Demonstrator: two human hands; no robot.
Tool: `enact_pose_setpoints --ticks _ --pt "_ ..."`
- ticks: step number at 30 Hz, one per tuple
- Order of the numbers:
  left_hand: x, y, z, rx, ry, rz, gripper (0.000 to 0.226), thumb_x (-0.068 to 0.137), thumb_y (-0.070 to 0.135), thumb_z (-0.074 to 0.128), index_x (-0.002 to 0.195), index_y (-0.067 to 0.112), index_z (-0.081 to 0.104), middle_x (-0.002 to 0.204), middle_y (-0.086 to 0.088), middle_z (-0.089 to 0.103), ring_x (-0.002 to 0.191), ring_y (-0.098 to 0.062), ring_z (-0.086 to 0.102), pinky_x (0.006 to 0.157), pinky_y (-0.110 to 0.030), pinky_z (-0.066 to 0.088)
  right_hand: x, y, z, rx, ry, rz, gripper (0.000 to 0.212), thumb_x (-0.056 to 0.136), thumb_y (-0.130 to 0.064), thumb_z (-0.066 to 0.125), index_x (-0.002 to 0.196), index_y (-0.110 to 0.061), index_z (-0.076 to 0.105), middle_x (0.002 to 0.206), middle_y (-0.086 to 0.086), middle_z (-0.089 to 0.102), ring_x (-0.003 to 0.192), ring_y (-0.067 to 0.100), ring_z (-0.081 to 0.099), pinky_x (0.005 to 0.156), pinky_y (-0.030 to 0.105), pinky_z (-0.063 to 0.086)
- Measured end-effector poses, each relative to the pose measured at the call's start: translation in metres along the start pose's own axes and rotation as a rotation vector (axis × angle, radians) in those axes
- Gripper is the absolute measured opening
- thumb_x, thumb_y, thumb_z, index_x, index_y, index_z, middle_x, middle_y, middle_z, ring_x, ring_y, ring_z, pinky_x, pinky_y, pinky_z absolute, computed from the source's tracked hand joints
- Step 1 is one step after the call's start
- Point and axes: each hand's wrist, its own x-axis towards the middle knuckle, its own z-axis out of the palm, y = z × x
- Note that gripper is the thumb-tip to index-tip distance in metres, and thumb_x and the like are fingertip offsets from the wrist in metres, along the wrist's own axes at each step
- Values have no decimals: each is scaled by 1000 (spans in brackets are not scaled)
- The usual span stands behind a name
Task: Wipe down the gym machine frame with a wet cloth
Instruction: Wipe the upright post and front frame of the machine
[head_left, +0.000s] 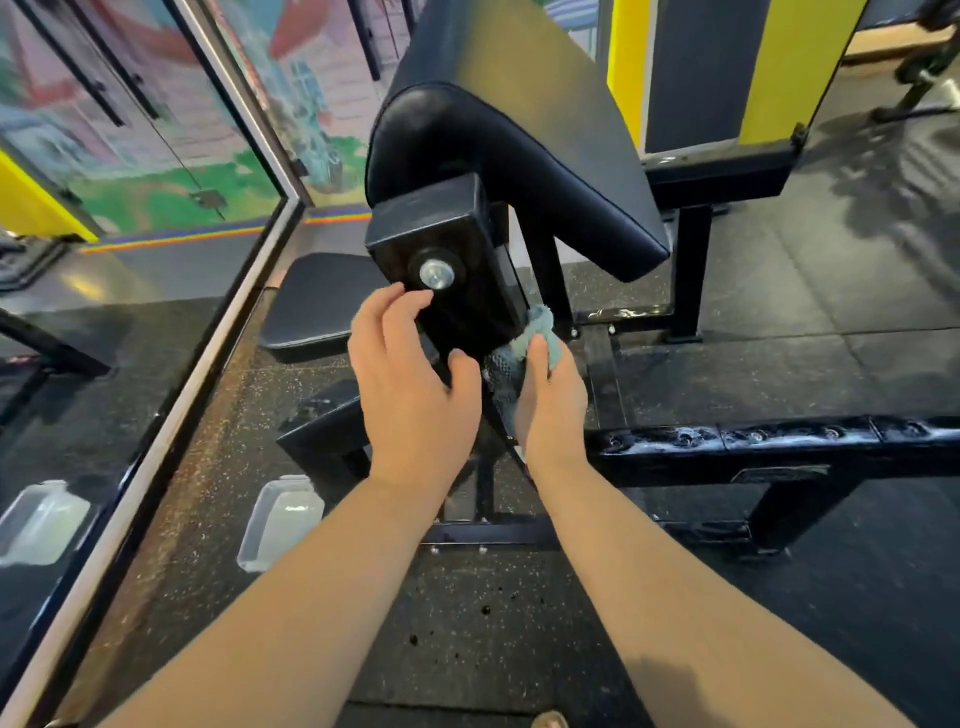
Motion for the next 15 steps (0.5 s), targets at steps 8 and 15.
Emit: enact_pose_setpoints --ticks 8,15 --pt "26 18 -15 -143 21 -228 73 87 9 54 149 14 16 145 -5 27 123 -8 34 94 -12 33 9 -91 16 -50 -75 -290 32 103 -28 36 126 -13 52 96 -14 53 86 -6 52 72 3 39" --pt "36 34 -21 -167 -9 -387 60 90 15 50 145 23 27 135 4 35 117 -12 44 87 -25 35 8 -88 2 -104 -122 -40 46 99 -48 34 115 -14 61 108 2 64 98 13 56 86 30 42"
